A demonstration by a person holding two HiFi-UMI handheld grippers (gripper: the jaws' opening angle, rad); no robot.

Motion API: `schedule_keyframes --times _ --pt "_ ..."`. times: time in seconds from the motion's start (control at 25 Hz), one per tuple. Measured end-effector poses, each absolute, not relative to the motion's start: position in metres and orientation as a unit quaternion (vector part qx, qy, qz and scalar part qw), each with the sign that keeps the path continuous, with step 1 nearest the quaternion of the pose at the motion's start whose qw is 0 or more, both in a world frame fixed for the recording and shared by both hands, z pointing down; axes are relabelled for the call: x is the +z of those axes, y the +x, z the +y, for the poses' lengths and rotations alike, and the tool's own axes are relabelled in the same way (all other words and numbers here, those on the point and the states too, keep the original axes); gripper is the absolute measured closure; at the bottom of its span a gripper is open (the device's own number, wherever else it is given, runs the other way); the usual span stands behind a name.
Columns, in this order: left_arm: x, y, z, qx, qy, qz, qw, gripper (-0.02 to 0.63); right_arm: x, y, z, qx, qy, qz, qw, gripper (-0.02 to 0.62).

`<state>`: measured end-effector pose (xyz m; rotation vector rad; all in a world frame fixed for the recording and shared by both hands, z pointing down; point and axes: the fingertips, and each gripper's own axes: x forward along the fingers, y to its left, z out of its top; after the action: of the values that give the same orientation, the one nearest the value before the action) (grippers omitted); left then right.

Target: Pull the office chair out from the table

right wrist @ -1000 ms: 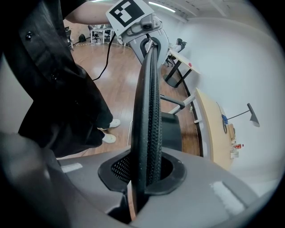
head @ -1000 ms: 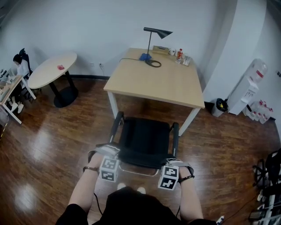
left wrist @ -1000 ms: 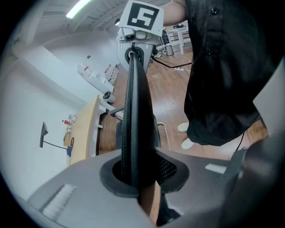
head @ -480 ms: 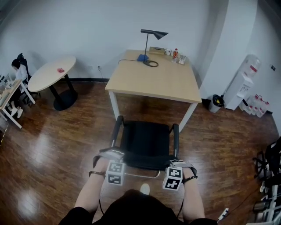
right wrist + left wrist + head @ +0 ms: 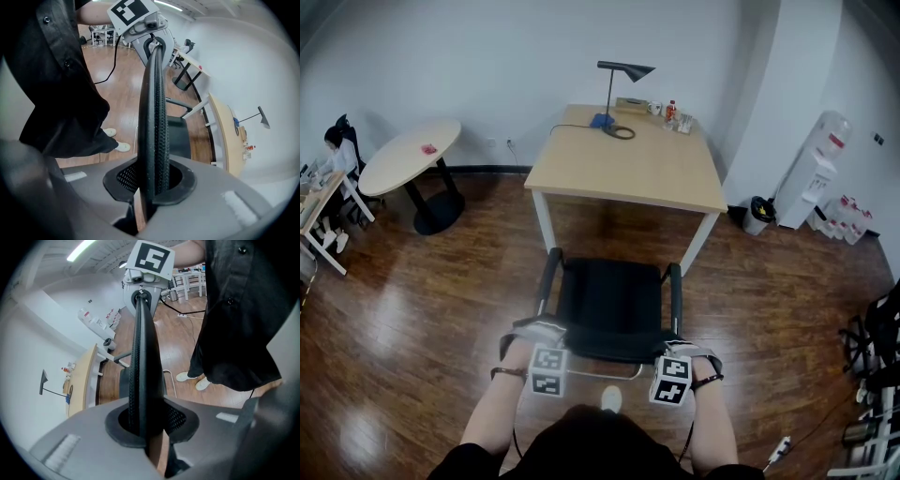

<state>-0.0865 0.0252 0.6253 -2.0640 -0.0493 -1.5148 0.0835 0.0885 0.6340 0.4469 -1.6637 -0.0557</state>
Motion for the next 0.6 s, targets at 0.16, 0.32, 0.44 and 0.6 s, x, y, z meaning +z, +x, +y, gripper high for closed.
schedule_keyframes --times 0.16,0.32,0.44,0.6 --pt "0.625 -0.090 0.029 -0.567 -0.772 -0.021 0.286 0.544 0.633 0.080 0.093 -0.021 0.200 -0.732 0.651 0.526" --pt "0.619 -0.090 0.031 -0.551 -0.785 -0.009 0.281 0.532 0.628 0.077 0.091 -0.023 0.228 -0.738 0.634 0.495" --pt "0.598 -0.089 0.028 -0.529 -0.794 0.025 0.299 0.452 0.612 0.077 0.087 -0.052 0.258 -0.737 0.622 0.448" --pt "0.565 -0.092 0.038 -0.468 -0.823 0.108 0.302 0.440 0.589 0.074 0.094 -0.067 0.327 -0.735 0.590 0.421"
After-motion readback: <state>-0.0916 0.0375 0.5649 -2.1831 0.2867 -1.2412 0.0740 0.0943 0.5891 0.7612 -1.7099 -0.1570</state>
